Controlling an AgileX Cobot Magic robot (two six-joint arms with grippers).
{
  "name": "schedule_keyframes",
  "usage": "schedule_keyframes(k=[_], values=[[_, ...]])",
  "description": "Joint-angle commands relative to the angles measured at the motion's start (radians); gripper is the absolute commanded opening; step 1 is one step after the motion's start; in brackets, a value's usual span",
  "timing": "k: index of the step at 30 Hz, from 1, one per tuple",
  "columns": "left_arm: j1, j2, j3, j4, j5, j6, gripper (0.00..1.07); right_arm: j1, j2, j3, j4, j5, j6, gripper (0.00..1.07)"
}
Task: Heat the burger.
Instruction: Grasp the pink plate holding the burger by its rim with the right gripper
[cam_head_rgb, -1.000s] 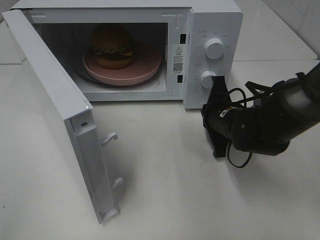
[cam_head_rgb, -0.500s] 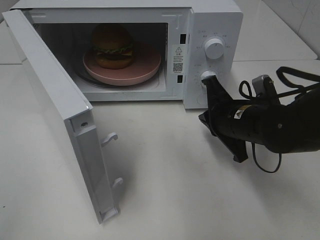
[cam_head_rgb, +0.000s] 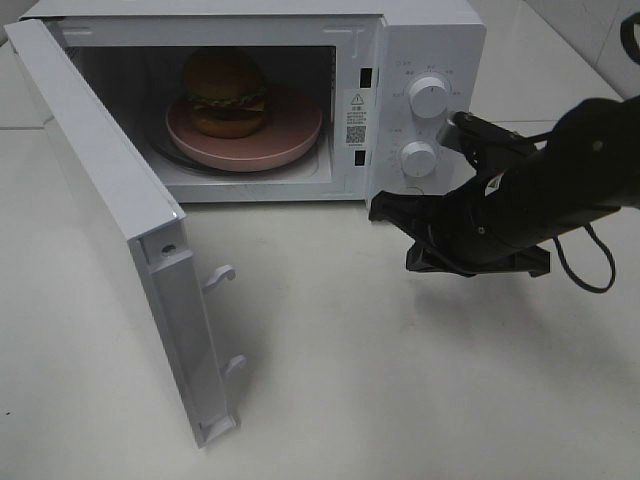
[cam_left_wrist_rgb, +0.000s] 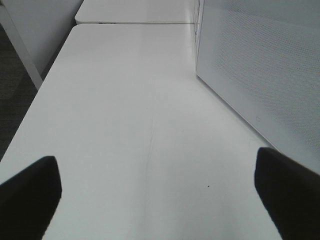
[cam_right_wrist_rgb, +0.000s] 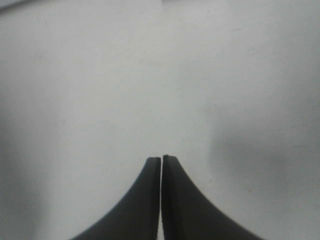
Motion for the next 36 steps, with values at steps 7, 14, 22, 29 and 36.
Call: schedule_keyframes(k=[7, 14, 22, 29, 36], values=[[0.005, -0.020, -0.003, -0.003, -0.009, 0.001, 1.02, -0.006, -0.010, -0.152, -0.035, 0.354, -0.416, 0.06], [0.005, -0.020, -0.003, -0.003, -0.009, 0.001, 1.02, -0.006, -0.010, -0.208, -0.045, 0.495, -0.656, 0.07], [0.005, -0.020, -0.003, -0.003, -0.009, 0.001, 1.02, -0.006, -0.010, -0.262, -0.146, 0.641, -1.026, 0.08], [0.005, -0.020, -0.003, -0.003, -0.009, 0.001, 1.02, -0.006, -0.010, -0.297, -0.277, 0.642, -1.379, 0.12], [0.005, -0.020, -0.003, -0.003, -0.009, 0.001, 1.02, 0.005, -0.010, -0.297, -0.417, 0.591, -1.489, 0.29]])
